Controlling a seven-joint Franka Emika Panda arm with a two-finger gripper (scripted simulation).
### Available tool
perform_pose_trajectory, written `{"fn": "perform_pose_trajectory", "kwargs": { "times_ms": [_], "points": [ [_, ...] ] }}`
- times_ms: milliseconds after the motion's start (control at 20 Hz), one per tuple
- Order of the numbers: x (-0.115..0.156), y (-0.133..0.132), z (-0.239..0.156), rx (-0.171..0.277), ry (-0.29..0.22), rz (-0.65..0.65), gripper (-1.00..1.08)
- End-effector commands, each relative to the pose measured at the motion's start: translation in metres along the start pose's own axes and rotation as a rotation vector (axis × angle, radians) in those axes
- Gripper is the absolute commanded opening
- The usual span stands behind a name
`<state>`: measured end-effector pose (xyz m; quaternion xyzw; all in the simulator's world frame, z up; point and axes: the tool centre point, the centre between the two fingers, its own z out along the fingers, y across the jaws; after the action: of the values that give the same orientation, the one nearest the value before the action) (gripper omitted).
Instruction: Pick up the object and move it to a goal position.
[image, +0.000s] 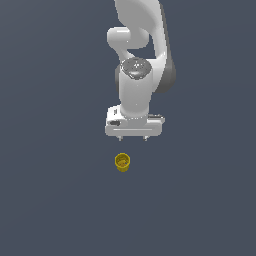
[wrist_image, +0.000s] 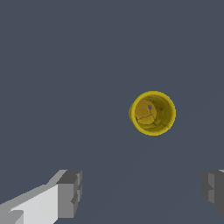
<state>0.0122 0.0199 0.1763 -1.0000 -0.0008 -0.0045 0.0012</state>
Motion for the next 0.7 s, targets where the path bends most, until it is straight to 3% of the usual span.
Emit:
{"fn": "perform_pose_trajectory", "kwargs": {
  "times_ms": [0, 650],
  "points": [
    [0.003, 0.003, 0.005, -0.001, -0.001, -0.008, 1.00],
    [0.037, 0.035, 0.062, -0.002, -0.007, -0.097, 1.00]
  ]
}}
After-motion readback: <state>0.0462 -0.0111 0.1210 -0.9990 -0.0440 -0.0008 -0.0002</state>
